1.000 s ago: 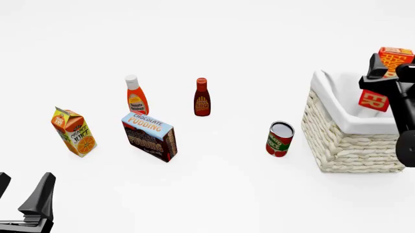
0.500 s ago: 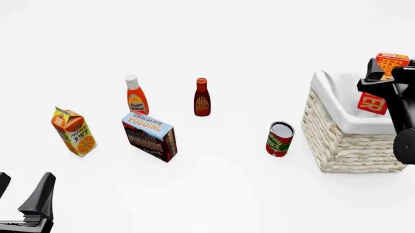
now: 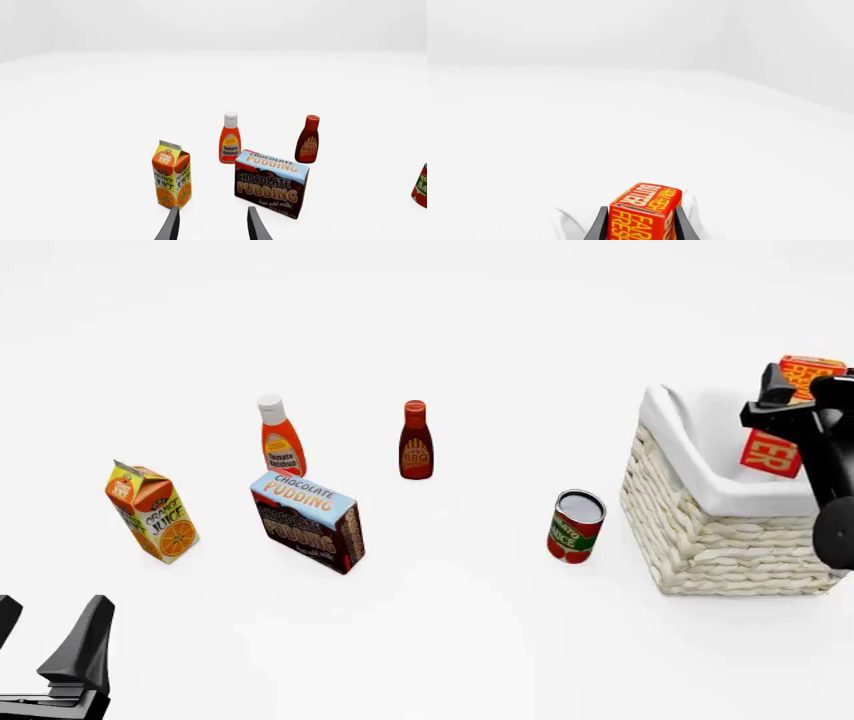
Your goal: Pick the butter and place it in the basket.
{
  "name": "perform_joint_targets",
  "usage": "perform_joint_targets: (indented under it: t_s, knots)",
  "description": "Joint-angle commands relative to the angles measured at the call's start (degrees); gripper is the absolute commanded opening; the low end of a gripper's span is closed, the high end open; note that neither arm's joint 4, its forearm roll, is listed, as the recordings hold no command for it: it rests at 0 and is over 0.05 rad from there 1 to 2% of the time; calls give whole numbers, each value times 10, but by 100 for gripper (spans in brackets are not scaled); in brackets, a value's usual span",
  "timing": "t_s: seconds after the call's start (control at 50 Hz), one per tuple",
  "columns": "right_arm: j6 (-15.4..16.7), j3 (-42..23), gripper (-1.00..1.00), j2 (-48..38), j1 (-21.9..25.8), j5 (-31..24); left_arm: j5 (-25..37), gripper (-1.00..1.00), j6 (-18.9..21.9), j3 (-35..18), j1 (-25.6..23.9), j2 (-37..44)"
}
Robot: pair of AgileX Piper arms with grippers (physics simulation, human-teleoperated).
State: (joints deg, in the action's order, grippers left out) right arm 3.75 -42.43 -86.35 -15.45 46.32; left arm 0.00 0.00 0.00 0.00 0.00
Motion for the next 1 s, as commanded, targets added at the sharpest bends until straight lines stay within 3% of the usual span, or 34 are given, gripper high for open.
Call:
perform_joint_targets:
  t_s: [0.02,0.04,0.1,0.12,0.14,0.18,0.36,1.0]
  knots:
    - [-1,-21,-100,10,-9,-15,0,100,0,0,0,0]
    - [-8,-25,-100,12,-31,-28,0,100,0,0,0,0]
    - [-12,-31,-100,11,-32,-39,0,100,0,0,0,0]
    - [-48,-45,-100,-2,12,-43,0,100,0,0,0,0]
    - [-33,-47,-100,-5,7,-45,0,100,0,0,0,0]
    - [-48,-45,-100,-12,2,-37,0,100,0,0,0,0]
    - [-10,-47,-100,-18,11,-34,0,100,0,0,0,0]
    - [-2,-56,-100,-75,19,1,0,100,0,0,0,0]
